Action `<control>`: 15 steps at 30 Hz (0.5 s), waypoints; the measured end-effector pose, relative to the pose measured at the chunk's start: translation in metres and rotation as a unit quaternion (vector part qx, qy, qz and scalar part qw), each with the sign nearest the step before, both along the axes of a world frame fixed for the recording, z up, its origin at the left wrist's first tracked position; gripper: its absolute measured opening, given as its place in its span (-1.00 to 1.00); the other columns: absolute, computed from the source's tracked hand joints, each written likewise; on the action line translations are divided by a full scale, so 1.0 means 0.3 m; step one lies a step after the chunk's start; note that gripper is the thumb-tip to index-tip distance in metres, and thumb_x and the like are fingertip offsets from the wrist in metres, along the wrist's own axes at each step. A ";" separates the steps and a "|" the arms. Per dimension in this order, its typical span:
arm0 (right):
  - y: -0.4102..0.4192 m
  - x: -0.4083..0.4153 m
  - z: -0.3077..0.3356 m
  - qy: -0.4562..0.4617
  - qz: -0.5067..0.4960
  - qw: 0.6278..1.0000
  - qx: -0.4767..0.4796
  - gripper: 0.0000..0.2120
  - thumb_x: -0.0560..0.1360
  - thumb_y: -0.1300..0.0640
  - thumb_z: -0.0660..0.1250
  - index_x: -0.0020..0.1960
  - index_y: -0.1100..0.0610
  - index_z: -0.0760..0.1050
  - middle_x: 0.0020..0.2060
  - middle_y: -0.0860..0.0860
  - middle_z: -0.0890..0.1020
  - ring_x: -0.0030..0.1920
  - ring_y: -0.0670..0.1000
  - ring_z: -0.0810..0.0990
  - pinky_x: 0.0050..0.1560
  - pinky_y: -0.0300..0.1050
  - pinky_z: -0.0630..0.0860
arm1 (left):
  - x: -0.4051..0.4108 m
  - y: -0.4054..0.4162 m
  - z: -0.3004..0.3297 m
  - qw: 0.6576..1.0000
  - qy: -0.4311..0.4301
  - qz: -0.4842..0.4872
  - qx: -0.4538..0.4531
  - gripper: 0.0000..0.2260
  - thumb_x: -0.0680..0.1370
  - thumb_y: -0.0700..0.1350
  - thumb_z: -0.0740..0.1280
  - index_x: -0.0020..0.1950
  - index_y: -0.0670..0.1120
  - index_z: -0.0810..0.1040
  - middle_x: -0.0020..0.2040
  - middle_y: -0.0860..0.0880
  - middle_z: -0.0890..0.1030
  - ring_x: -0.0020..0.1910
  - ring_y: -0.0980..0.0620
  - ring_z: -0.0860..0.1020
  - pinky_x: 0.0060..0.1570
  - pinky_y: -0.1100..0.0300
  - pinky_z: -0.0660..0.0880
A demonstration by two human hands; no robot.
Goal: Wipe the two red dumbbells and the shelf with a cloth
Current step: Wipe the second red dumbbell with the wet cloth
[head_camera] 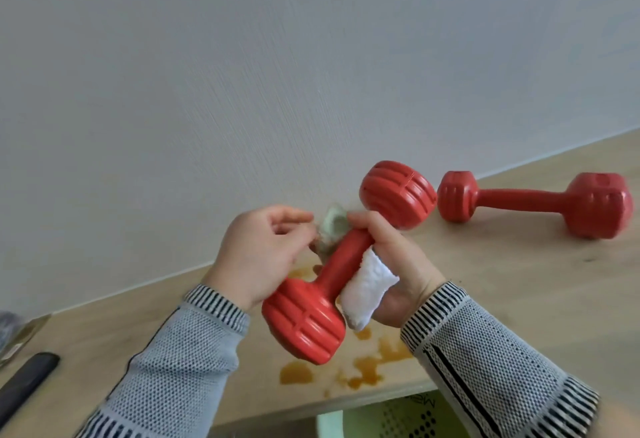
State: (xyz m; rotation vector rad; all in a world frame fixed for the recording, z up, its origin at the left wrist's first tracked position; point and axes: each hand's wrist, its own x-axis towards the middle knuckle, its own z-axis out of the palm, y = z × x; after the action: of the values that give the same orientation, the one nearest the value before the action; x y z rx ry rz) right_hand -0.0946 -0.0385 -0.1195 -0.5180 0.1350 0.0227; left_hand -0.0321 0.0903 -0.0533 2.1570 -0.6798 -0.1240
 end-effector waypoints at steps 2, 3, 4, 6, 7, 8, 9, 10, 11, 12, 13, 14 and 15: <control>-0.013 -0.007 0.010 0.000 0.014 1.000 0.012 -0.48 0.17 0.05 0.47 0.10 0.16 0.47 -0.16 0.18 0.53 -0.23 0.09 0.57 -0.14 -0.07 0.57 | 0.022 0.009 0.008 0.998 0.059 -0.011 -0.002 -0.72 0.42 -0.05 0.51 0.11 0.07 0.61 -0.02 0.09 0.69 -0.01 0.14 0.65 -0.01 0.11 0.56; -0.018 -0.005 0.009 0.002 0.019 1.000 0.009 -0.49 0.18 0.05 0.47 0.09 0.15 0.46 -0.19 0.16 0.52 -0.24 0.09 0.56 -0.16 -0.08 0.57 | 0.020 0.007 0.016 0.992 0.119 -0.040 -0.007 -0.68 0.42 -0.08 0.49 0.16 0.05 0.60 0.00 0.08 0.70 0.01 0.14 0.64 -0.02 0.12 0.54; -0.022 -0.003 0.007 0.003 0.022 1.000 0.004 -0.50 0.20 0.05 0.47 0.09 0.15 0.45 -0.22 0.14 0.51 -0.25 0.08 0.55 -0.18 -0.08 0.57 | 0.015 0.003 0.021 0.986 0.155 -0.063 -0.004 -0.68 0.42 -0.11 0.48 0.17 0.02 0.60 -0.01 0.06 0.71 0.00 0.14 0.65 -0.04 0.14 0.53; -0.022 0.002 -0.001 -0.002 0.024 1.000 -0.006 -0.53 0.25 0.05 0.45 0.10 0.16 0.44 -0.24 0.13 0.50 -0.29 0.06 0.55 -0.21 -0.11 0.57 | 0.005 -0.009 0.028 0.991 0.109 -0.070 0.023 -0.79 0.43 -0.17 0.48 0.04 0.02 0.65 -0.09 0.01 0.72 -0.09 0.13 0.64 -0.11 0.19 0.52; -0.022 0.007 -0.006 -0.009 0.022 1.000 -0.009 -0.57 0.28 0.07 0.44 0.09 0.16 0.43 -0.24 0.14 0.51 -0.31 0.05 0.56 -0.22 -0.10 0.56 | 0.004 -0.017 0.027 0.996 0.062 -0.057 0.037 -0.84 0.43 -0.19 0.49 -0.05 0.02 0.67 -0.16 -0.01 0.72 -0.16 0.13 0.63 -0.16 0.22 0.51; -0.019 0.008 -0.009 -0.015 0.021 1.000 -0.010 -0.61 0.30 0.08 0.43 0.06 0.17 0.43 -0.24 0.14 0.52 -0.32 0.05 0.58 -0.24 -0.10 0.56 | 0.002 -0.026 0.026 0.998 0.016 -0.043 0.051 -0.88 0.43 -0.21 0.49 -0.13 0.01 0.68 -0.23 -0.02 0.71 -0.25 0.15 0.62 -0.21 0.26 0.50; -0.015 0.010 -0.010 -0.022 0.018 1.000 -0.007 -0.65 0.31 0.09 0.43 0.03 0.17 0.43 -0.25 0.13 0.53 -0.33 0.04 0.60 -0.24 -0.11 0.56 | 0.003 -0.031 0.023 0.997 -0.019 -0.032 0.062 -0.90 0.42 -0.21 0.49 -0.19 0.00 0.67 -0.29 -0.02 0.69 -0.33 0.18 0.59 -0.26 0.29 0.47; -0.011 0.010 -0.009 -0.025 0.012 1.000 -0.002 -0.68 0.31 0.11 0.42 0.01 0.16 0.43 -0.26 0.12 0.53 -0.33 0.03 0.61 -0.24 -0.12 0.57 | 0.006 -0.033 0.019 0.997 -0.038 -0.022 0.062 -0.91 0.41 -0.19 0.51 -0.23 -0.02 0.66 -0.35 0.01 0.65 -0.40 0.20 0.55 -0.29 0.29 0.44; -0.009 0.011 -0.009 -0.027 0.004 1.000 0.005 -0.70 0.31 0.12 0.42 -0.01 0.16 0.45 -0.27 0.10 0.53 -0.33 0.02 0.63 -0.23 -0.13 0.58 | 0.011 -0.031 0.013 0.997 -0.048 -0.011 0.056 -0.90 0.40 -0.16 0.53 -0.26 -0.04 0.64 -0.40 0.04 0.61 -0.44 0.18 0.51 -0.30 0.26 0.42; -0.007 0.011 -0.009 -0.026 -0.005 1.000 0.014 -0.73 0.31 0.12 0.42 -0.04 0.15 0.47 -0.28 0.08 0.53 -0.33 0.01 0.63 -0.24 -0.14 0.59 | 0.020 -0.023 0.005 0.998 -0.051 0.004 0.044 -0.86 0.38 -0.10 0.55 -0.28 -0.06 0.61 -0.42 0.06 0.55 -0.44 0.14 0.47 -0.29 0.22 0.41; -0.006 0.012 -0.011 -0.022 -0.015 0.999 0.022 -0.77 0.30 0.13 0.42 -0.09 0.15 0.49 -0.28 0.08 0.54 -0.32 0.00 0.63 -0.24 -0.14 0.59 | 0.030 -0.009 -0.003 0.999 -0.041 0.020 0.030 -0.79 0.36 -0.03 0.56 -0.28 -0.07 0.58 -0.42 0.07 0.51 -0.42 0.10 0.44 -0.28 0.17 0.42; -0.006 0.011 -0.011 -0.017 -0.024 0.999 0.029 -0.80 0.29 0.12 0.42 -0.13 0.15 0.51 -0.29 0.07 0.55 -0.31 0.00 0.62 -0.20 -0.14 0.59 | 0.034 0.005 -0.008 0.999 -0.011 0.032 0.014 -0.73 0.35 0.06 0.55 -0.26 -0.08 0.56 -0.40 0.06 0.50 -0.37 0.07 0.44 -0.24 0.11 0.43; -0.007 0.013 -0.016 -0.012 -0.035 0.999 0.036 -0.82 0.28 0.12 0.43 -0.17 0.14 0.51 -0.29 0.07 0.55 -0.30 0.00 0.61 -0.14 -0.13 0.58 | 0.033 0.020 -0.012 0.999 0.034 0.036 -0.002 -0.66 0.31 0.16 0.53 -0.22 -0.08 0.56 -0.34 0.04 0.52 -0.30 0.04 0.47 -0.19 0.08 0.45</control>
State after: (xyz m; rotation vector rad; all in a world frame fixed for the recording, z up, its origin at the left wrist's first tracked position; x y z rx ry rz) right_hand -0.0907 -0.0407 -0.1241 -0.4420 0.1282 -0.0475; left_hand -0.0223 0.0964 -0.0570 2.1603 -0.5626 -0.1583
